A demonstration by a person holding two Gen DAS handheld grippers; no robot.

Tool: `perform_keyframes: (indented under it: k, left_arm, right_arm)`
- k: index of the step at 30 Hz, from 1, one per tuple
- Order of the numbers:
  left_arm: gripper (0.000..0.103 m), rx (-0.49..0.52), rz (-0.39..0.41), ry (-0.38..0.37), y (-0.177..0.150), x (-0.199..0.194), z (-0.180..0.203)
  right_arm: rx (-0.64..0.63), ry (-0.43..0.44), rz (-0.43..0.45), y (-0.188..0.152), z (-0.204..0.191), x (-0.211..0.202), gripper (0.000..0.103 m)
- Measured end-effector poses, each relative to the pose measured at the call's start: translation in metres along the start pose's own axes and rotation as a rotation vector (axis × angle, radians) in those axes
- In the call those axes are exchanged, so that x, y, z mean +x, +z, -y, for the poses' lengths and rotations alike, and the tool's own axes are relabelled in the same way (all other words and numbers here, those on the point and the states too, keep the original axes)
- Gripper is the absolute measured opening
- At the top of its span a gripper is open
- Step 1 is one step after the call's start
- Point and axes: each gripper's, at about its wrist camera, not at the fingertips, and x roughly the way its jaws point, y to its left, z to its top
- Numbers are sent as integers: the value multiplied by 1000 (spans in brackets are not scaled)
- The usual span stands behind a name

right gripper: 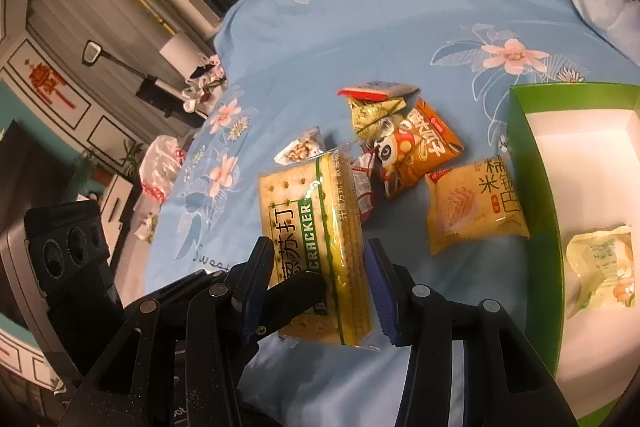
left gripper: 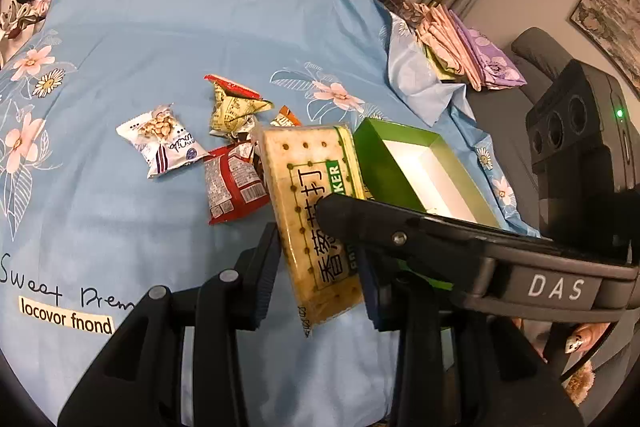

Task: Organize snacks
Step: 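Carry the soda cracker pack with the right gripper over the box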

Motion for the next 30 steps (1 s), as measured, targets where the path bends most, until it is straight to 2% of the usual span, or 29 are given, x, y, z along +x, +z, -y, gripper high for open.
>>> perform_keyframes:
  k: [17, 23, 30]
  left_arm:
    - [34, 50, 44, -32, 11, -8, 25]
    - [33, 104, 43, -42, 21, 2, 50]
    - [33, 136, 31, -110, 31, 24, 83]
  right_arm:
    - [4, 45, 76, 3, 9, -31, 48]
    - [49, 56, 131, 6, 30, -53, 48]
    - [111, 48, 216, 4, 63, -87, 48]
